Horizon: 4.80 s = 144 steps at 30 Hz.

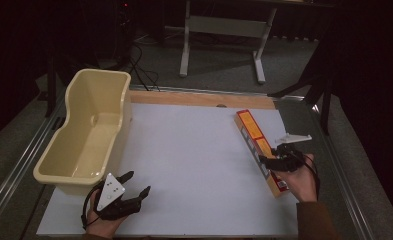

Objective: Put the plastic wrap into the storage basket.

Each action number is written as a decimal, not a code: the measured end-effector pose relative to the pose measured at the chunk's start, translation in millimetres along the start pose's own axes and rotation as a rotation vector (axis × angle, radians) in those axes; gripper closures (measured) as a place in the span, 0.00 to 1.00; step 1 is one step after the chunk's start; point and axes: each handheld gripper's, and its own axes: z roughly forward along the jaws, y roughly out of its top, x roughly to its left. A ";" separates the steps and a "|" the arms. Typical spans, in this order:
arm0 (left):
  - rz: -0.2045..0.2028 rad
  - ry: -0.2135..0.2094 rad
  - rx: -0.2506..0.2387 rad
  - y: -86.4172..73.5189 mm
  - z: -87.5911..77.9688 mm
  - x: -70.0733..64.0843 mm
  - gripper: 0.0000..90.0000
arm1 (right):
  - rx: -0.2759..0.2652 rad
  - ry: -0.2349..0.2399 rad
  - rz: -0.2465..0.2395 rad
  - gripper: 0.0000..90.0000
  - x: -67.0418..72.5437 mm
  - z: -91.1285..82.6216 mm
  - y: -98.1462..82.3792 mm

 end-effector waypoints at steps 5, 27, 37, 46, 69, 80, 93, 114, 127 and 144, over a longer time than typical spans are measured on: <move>0.005 -0.003 0.001 0.2 -0.1 -0.3 0.33 | 0.069 -0.017 0.021 0.32 -19.4 33.1 25.0; 0.006 -0.016 -0.001 0.2 -0.2 -2.0 0.33 | 0.476 0.001 0.163 0.42 -39.8 98.3 61.5; -0.001 -0.016 -0.002 -0.4 -1.0 -1.6 0.33 | 0.616 -0.046 0.134 0.43 -13.3 77.7 43.9; 0.000 -0.020 0.004 -0.1 2.0 -3.4 0.33 | 0.630 -0.033 0.057 0.40 0.9 69.2 23.8; -0.003 -0.018 0.002 -0.1 2.0 -2.2 0.32 | 0.491 0.291 0.395 0.44 -6.7 44.0 24.5; -0.002 -0.019 0.002 -0.1 2.5 -3.1 0.32 | 0.334 0.446 0.399 0.44 23.7 22.2 38.3; 0.002 -0.025 0.003 -0.2 3.0 -3.9 0.32 | 0.160 0.652 0.542 0.44 51.6 13.6 60.7; -0.008 -0.022 0.003 -0.8 3.1 -2.8 0.31 | 0.098 0.790 0.567 0.44 112.4 25.6 114.1; -0.012 -0.022 0.003 -0.6 3.3 -2.7 0.30 | 0.068 0.845 0.621 0.44 128.5 38.9 137.2; -0.016 -0.034 0.001 -0.5 3.1 -2.1 0.30 | 0.005 0.939 0.685 0.44 155.2 46.5 179.8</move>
